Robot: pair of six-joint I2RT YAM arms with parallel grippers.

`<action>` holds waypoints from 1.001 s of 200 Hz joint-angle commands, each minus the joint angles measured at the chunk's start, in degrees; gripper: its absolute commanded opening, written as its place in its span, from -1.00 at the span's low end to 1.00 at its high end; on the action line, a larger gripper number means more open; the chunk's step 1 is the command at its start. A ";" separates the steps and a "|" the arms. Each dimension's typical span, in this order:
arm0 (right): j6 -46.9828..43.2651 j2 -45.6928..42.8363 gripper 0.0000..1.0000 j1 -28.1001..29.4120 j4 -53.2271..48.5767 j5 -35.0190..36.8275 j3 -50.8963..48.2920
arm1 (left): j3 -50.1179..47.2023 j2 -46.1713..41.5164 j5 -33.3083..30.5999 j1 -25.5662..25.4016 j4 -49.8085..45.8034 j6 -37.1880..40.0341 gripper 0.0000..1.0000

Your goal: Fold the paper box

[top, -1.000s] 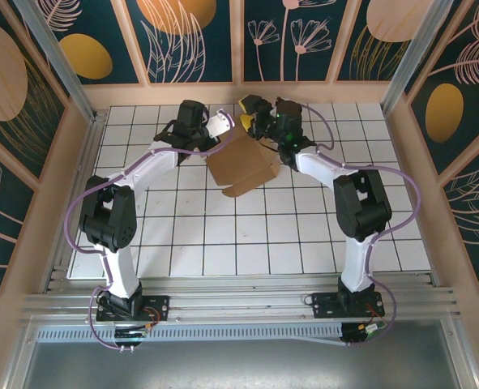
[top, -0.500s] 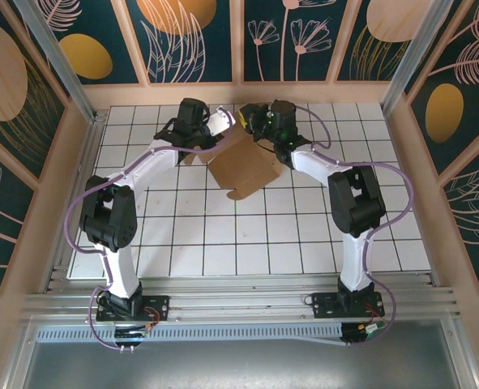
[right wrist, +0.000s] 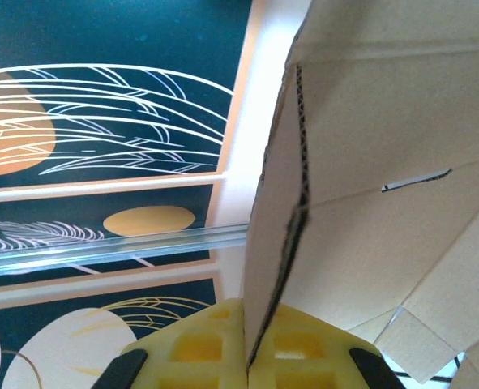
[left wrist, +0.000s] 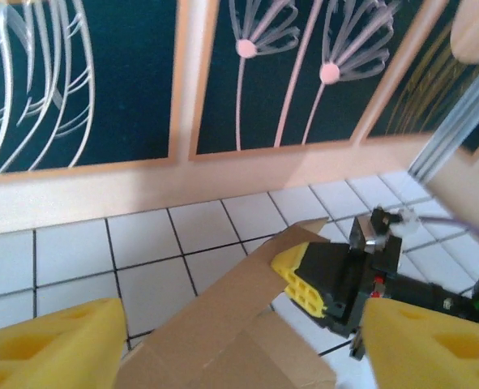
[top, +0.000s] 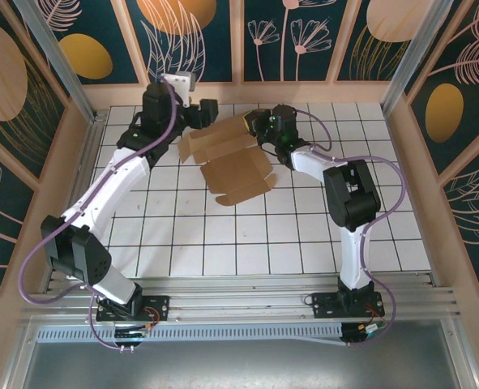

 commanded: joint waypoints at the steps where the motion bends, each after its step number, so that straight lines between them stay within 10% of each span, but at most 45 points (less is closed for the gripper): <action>1: -3.49 0.68 -0.96 -0.14 8.82 0.17 -2.18 | -9.72 -0.20 9.09 2.82 4.04 -25.76 0.46; 28: -4.42 0.98 -0.98 0.18 11.99 -0.75 -3.87 | -18.80 -2.16 5.92 2.91 13.93 -42.09 0.51; 69: -7.51 -0.15 -0.95 0.71 10.52 -0.32 -4.10 | -11.60 3.79 4.19 3.07 10.96 -36.37 0.57; 122: -8.01 -0.85 -0.93 0.99 9.21 0.02 -4.82 | -5.30 12.35 3.80 3.83 7.35 -40.02 0.14; 200: -8.73 -0.26 -0.93 0.98 6.03 1.00 -3.30 | -11.66 6.40 3.28 3.82 7.36 -45.22 0.13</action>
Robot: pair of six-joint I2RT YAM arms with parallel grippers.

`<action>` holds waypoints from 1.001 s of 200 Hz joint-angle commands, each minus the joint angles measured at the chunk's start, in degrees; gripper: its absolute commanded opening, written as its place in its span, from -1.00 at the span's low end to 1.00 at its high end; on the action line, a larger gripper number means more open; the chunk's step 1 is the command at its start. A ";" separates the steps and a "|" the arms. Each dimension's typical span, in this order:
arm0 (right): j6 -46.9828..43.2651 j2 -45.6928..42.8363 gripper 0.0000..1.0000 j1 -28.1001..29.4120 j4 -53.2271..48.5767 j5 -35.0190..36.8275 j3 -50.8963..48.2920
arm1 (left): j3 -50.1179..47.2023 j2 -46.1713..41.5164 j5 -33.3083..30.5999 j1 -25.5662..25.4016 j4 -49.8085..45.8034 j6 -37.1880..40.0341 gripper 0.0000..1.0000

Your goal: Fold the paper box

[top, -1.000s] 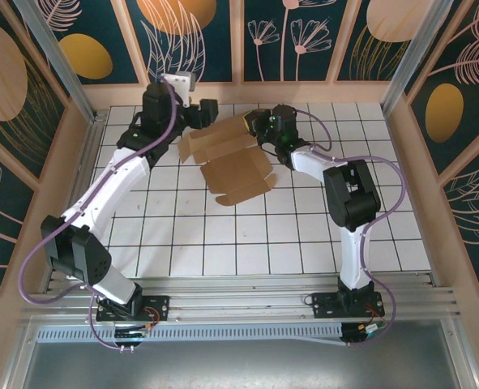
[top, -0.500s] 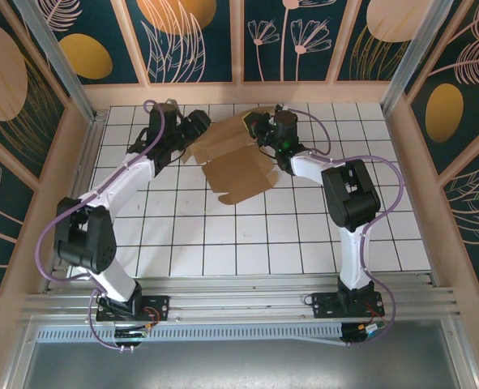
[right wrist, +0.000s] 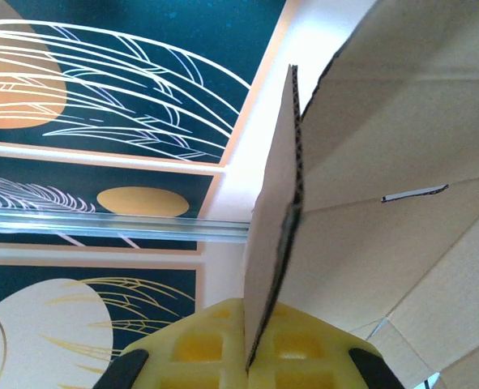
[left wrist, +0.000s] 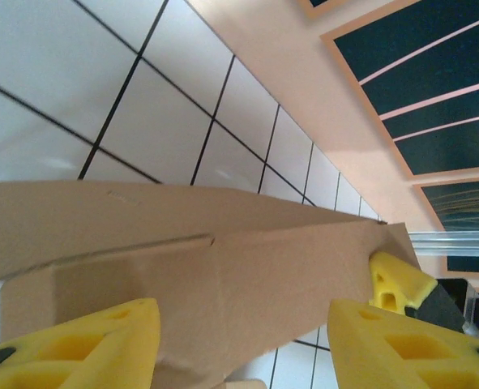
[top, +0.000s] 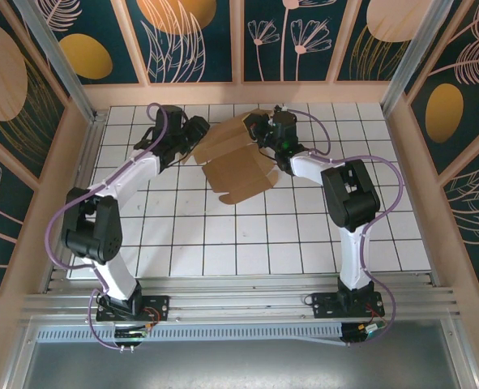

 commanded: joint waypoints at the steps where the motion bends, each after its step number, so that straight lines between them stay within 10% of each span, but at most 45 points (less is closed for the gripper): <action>1: -1.02 -0.22 -0.93 0.32 -0.79 0.78 0.54 | -0.88 -2.69 0.43 0.50 2.17 -3.01 0.13; 132: 0.72 0.45 -0.91 1.41 -0.69 0.07 0.93 | 5.53 9.70 5.19 0.58 7.69 -2.93 -0.14; 200: 2.90 -1.62 -0.18 1.90 2.21 -0.01 -2.14 | 9.11 12.00 1.76 0.61 2.72 1.44 -0.42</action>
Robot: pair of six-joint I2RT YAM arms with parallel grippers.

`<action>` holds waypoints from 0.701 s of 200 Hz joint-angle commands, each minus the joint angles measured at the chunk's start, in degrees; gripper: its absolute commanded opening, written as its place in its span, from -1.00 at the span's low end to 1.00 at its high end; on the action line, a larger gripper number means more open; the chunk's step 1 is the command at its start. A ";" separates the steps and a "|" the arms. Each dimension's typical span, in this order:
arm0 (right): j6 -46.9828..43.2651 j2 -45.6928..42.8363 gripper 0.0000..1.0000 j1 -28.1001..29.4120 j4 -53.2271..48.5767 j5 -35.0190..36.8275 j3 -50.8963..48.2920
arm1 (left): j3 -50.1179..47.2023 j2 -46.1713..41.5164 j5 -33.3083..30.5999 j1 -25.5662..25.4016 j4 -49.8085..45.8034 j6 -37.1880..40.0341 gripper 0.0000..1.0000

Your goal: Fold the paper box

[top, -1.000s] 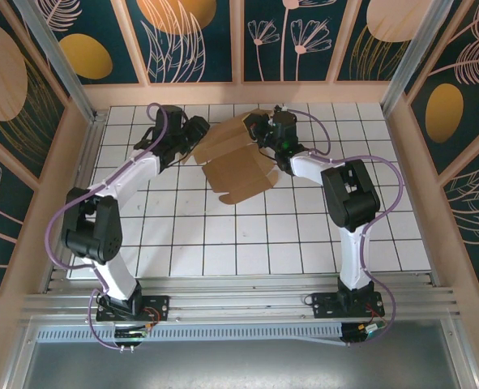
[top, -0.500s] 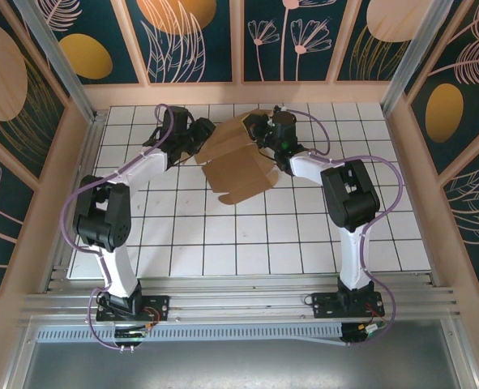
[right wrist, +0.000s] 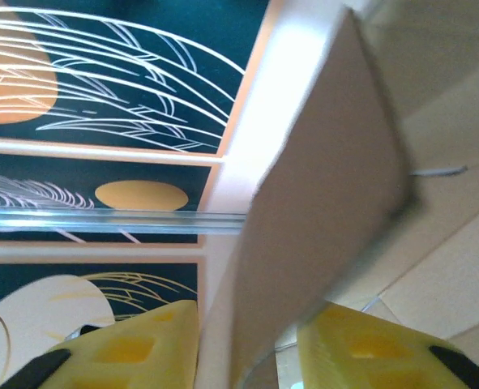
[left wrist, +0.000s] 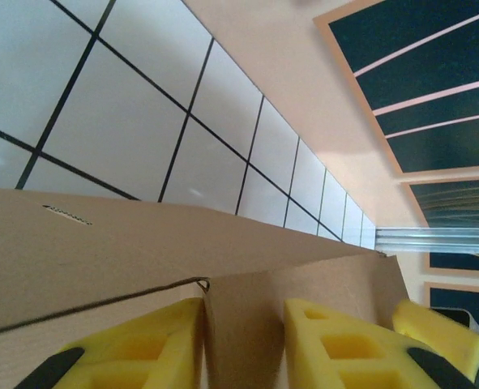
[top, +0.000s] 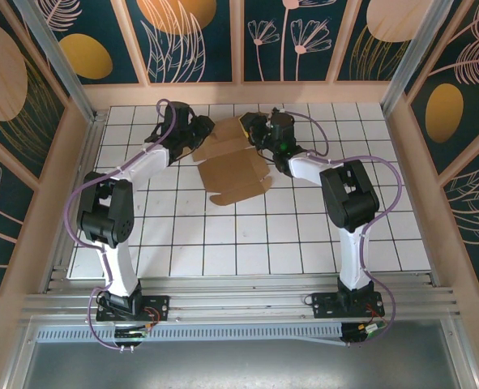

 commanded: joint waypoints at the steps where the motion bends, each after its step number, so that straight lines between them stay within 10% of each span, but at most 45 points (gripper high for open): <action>1: 1.23 -1.62 -0.18 0.92 2.28 0.06 -1.26 | 1.76 1.16 -1.92 0.35 -2.43 2.32 -0.42; 76: 2.90 3.55 -0.07 3.64 1.73 -0.08 5.95 | 2.37 1.86 -2.74 0.31 -3.83 3.83 -0.37; 140: 5.33 7.91 -0.73 4.39 2.84 1.50 8.28 | 2.99 0.98 -3.63 0.48 -5.13 5.27 -0.02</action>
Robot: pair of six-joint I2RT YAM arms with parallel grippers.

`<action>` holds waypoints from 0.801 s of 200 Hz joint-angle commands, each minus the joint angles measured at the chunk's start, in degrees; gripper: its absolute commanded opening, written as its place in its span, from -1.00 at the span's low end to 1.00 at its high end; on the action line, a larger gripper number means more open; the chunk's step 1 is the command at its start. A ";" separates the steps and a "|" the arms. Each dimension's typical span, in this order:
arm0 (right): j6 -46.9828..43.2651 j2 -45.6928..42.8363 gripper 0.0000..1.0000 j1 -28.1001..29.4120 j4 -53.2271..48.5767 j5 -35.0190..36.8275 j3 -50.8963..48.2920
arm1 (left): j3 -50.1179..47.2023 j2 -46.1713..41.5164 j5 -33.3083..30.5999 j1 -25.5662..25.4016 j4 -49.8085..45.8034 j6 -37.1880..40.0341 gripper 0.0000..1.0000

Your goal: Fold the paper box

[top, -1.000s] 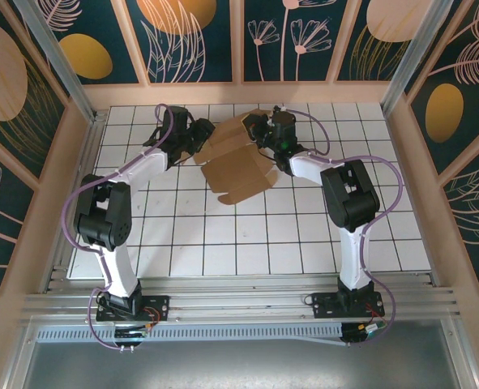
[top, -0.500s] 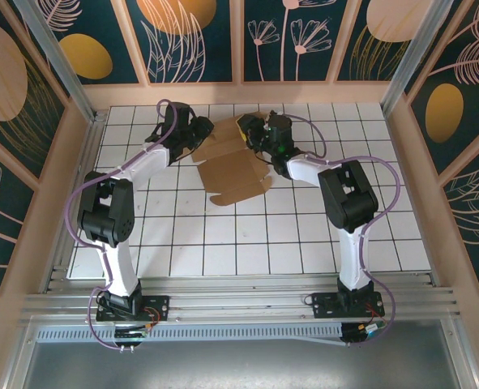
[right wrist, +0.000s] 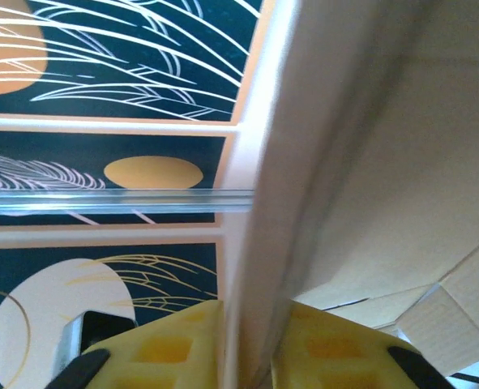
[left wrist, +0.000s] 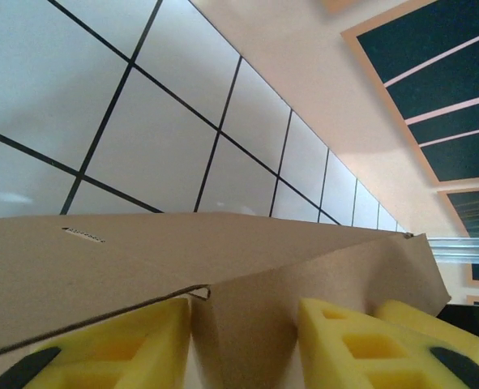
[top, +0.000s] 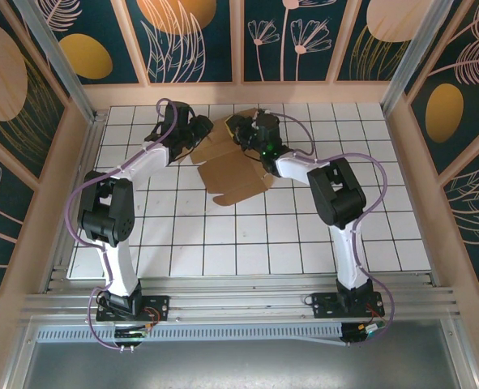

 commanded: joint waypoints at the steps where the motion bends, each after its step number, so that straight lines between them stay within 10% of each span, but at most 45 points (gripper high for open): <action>1: 0.98 2.01 -0.73 0.48 2.09 1.11 1.59 | 1.95 0.38 -0.85 0.35 -2.30 1.75 -0.01; 53: -1.22 2.74 -0.82 0.39 0.05 2.84 2.41 | -0.31 -9.90 -9.54 0.99 -8.01 10.48 0.44; 114: -3.46 4.81 -0.82 -0.02 -8.96 5.37 9.49 | -27.98 -28.46 -12.27 -0.28 2.38 5.37 0.11; 160: 5.12 8.48 -0.80 -1.45 -16.00 4.10 15.42 | -32.01 -20.22 -6.62 -0.99 11.84 8.20 0.15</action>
